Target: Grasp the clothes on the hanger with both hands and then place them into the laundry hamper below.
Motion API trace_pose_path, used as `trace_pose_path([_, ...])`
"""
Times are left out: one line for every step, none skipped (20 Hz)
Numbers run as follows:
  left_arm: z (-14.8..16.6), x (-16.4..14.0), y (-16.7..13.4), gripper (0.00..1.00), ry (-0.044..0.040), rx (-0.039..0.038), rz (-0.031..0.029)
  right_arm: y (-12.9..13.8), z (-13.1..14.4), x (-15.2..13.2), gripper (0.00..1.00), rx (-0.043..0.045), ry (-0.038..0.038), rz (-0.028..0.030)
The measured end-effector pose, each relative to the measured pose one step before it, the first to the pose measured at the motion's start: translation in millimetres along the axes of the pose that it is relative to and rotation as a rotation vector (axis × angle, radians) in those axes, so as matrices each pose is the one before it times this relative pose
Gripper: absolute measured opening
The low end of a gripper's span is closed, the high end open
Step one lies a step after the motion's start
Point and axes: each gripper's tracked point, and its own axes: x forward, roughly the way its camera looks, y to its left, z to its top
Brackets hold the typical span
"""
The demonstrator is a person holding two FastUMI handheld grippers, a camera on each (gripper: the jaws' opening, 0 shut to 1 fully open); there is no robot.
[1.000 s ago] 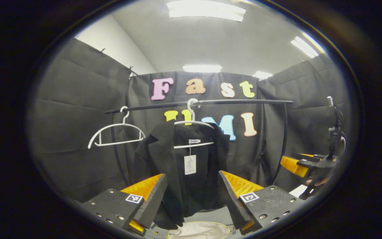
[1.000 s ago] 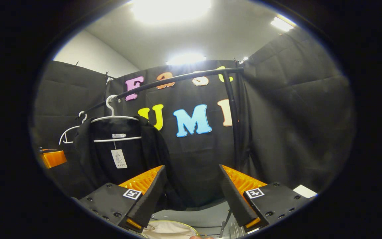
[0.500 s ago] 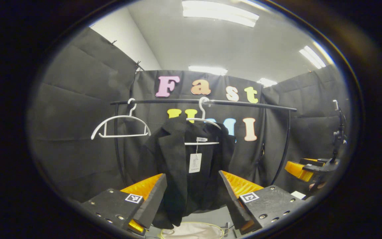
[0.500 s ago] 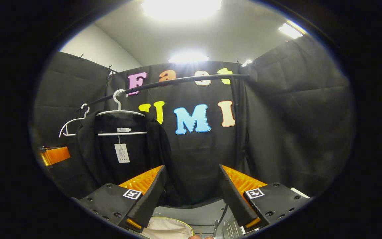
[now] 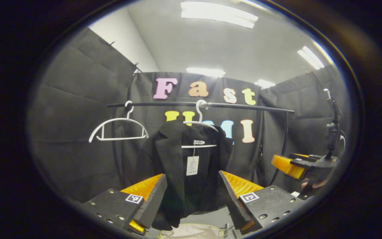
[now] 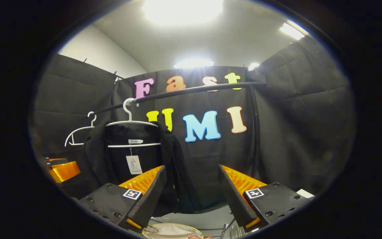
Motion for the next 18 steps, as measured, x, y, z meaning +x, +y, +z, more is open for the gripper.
trace_pose_path([-0.49,5.48,5.05,0.91,0.00105,-0.03532,0.01678,3.41,0.56,7.74,0.98,0.00750,0.00138,0.01414])
trace_pose_path([1.75,4.87,6.51,0.91,-0.00321,-0.01960,0.02166,4.06,0.02,9.19,0.98,0.00246,-0.00082,0.01699])
trace_pose_path([0.60,5.09,6.02,0.90,-0.00491,-0.01160,0.02222,3.42,-0.29,10.54,0.98,-0.00404,-0.00173,0.01844])
trace_pose_path([1.11,4.90,5.69,0.91,-0.00206,-0.00862,0.02480,2.73,-1.54,10.12,0.98,-0.00502,0.00379,0.01972])
trace_pose_path([-0.74,6.07,3.45,0.91,0.00162,-0.00741,0.02385,2.99,-1.23,11.36,0.98,-0.00301,0.00636,0.02077])
trace_pose_path([0.73,4.26,3.05,0.91,-0.00152,-0.00252,0.02514,2.05,-1.44,11.70,0.98,0.00398,0.00584,0.02048])
trace_pose_path([-0.05,6.02,3.66,0.91,-0.00053,0.00442,0.02998,3.11,-0.42,11.94,0.98,0.01088,0.00579,0.02280])
trace_pose_path([-0.01,4.39,2.00,0.90,0.00287,0.00857,0.02607,2.59,-2.11,12.27,0.98,0.01347,0.00971,0.02194])
trace_pose_path([-1.33,3.89,-1.96,0.90,0.00381,0.00997,0.02036,1.49,-2.89,12.07,0.98,0.01155,0.01052,0.01747])
trace_pose_path([-0.65,4.14,-0.32,0.89,0.00445,0.01202,0.02037,1.98,-2.30,11.89,0.98,0.01003,0.00627,0.01757])
trace_pose_path([-2.08,6.95,-0.28,0.89,0.00806,0.01414,0.02402,1.63,-2.51,11.78,0.98,0.01057,0.00878,0.01571])
trace_pose_path([-1.06,6.17,1.37,0.89,0.00228,0.01402,0.03277,1.52,-4.95,11.48,0.98,0.00991,0.01507,0.01453])
trace_pose_path([0.71,-0.06,2.21,0.90,-0.00147,0.01333,0.03089,-0.22,-3.75,10.77,0.98,0.00481,0.01443,0.00876])
trace_pose_path([1.56,1.36,2.85,0.90,-0.00096,0.01860,0.03471,0.23,-3.80,9.63,0.98,0.00227,0.01469,0.00983])
trace_pose_path([-1.07,4.82,1.87,0.90,-0.00026,0.01666,0.03334,1.38,-2.99,9.90,0.98,0.00486,0.00889,0.01591])
trace_pose_path([-1.29,4.01,-0.73,0.90,0.00651,0.00941,0.02065,0.60,-2.89,9.67,0.98,0.00555,0.00753,0.01322])
trace_pose_path([-2.17,3.63,-2.18,0.90,0.01079,0.00234,0.01382,0.23,-2.95,10.19,0.98,0.00707,0.01160,0.01062])
trace_pose_path([-2.36,5.43,-2.39,0.91,0.01070,-0.00082,0.01072,-1.87,-5.56,9.99,0.98,0.00733,0.01943,0.00178])
